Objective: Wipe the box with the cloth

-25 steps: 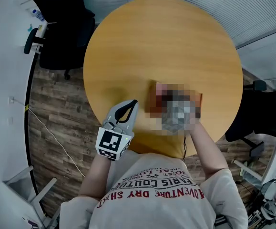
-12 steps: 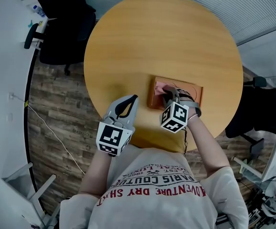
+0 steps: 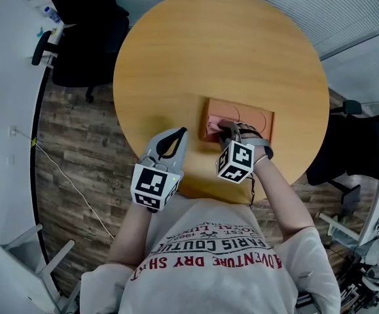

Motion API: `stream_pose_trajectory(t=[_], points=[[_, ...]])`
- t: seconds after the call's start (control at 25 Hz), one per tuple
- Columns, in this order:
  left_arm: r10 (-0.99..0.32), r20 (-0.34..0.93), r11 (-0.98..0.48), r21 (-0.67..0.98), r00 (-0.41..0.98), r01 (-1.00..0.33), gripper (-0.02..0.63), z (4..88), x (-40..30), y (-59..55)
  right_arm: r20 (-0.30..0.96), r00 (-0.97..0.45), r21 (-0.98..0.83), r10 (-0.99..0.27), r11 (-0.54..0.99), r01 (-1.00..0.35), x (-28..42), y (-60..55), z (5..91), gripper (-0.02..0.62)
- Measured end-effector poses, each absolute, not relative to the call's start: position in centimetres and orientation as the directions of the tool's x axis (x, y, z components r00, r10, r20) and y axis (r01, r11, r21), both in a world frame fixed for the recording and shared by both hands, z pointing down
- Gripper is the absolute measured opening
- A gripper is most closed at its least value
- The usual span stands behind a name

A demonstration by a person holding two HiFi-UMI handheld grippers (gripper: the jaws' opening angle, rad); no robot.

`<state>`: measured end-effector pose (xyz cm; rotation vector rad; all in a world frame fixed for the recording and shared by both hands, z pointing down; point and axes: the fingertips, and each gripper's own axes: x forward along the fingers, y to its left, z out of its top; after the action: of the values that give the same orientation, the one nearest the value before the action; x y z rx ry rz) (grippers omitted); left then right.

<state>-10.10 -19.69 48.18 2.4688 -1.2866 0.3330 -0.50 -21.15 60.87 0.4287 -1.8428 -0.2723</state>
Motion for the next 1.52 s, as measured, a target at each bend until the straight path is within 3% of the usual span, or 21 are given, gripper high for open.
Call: stream_pose_trajectory(t=[0.6,0.84,1.2,1.52], points=[[-0.744,0.371,-0.527,0.187,0.556,-0.829,0.009,48.5,-9.3,-16.2,0.869,-0.288,0.374,-0.402,0.915,-0.149,-0.8,-16.5,60.9,0.031],[-0.742,0.375,-0.526,0.187,0.555,-0.83,0.009,48.7,-8.7,-15.0,0.893,-0.309,0.295,-0.327,0.944,-0.146,-0.7,-13.4,61.7,0.031],[-0.749,0.36,-0.517,0.205,0.555,-0.831,0.009,48.1,-7.1,-15.4,0.819,-0.328,0.419,-0.471,0.881,-0.219,2.0,-15.4,58.5,0.031],[-0.753,0.337,-0.535,0.185,0.565,-0.824,0.009,46.7,-5.6,-17.4,0.787,-0.255,0.501,-0.561,0.824,-0.267,5.7,-20.4,57.1,0.031]])
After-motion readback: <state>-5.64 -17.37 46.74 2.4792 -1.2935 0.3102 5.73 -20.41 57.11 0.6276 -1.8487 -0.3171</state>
